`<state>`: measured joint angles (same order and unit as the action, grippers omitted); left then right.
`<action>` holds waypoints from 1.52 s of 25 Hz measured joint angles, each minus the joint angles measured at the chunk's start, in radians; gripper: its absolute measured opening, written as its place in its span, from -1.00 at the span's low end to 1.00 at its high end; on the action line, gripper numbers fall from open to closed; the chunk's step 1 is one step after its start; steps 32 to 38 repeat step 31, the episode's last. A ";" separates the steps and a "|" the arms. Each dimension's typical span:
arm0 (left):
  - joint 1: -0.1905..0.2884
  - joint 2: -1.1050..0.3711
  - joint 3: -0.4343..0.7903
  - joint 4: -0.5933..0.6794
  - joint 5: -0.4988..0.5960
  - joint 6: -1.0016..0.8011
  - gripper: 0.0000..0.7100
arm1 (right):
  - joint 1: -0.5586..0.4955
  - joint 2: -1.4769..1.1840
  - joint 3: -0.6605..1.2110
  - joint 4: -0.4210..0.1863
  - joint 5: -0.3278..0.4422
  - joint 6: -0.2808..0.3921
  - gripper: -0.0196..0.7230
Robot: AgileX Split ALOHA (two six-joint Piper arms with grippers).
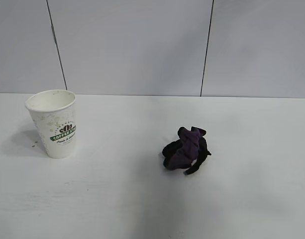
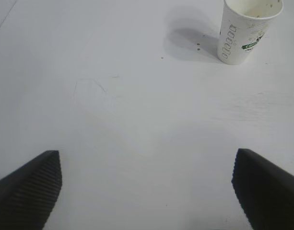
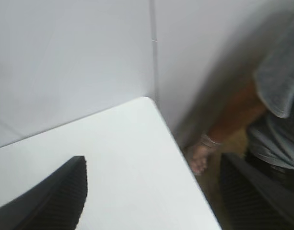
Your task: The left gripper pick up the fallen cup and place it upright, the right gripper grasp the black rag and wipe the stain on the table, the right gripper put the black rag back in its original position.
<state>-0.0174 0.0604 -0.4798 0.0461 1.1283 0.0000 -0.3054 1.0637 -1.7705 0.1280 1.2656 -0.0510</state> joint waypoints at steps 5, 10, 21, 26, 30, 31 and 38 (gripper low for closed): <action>0.000 0.000 0.000 0.000 0.000 0.000 0.96 | 0.039 -0.261 0.063 0.177 0.003 -0.051 0.46; 0.000 0.000 0.000 0.000 0.000 0.000 0.96 | 0.039 -0.554 0.248 0.201 0.003 -0.059 0.46; 0.000 0.000 0.000 0.000 0.000 0.000 0.96 | 0.101 -1.041 0.959 0.027 -0.049 -0.070 0.46; 0.000 0.000 0.000 0.000 0.000 0.000 0.96 | 0.178 -1.051 1.115 -0.017 -0.094 -0.054 0.46; 0.000 0.000 0.000 0.000 0.000 0.000 0.96 | 0.241 -1.051 1.142 -0.054 -0.119 -0.018 0.45; 0.000 0.000 0.000 0.000 0.000 0.000 0.96 | 0.250 -1.051 1.144 -0.063 -0.125 -0.005 0.45; 0.000 0.000 0.000 0.000 0.000 0.000 0.96 | 0.250 -1.051 1.144 -0.063 -0.125 -0.005 0.45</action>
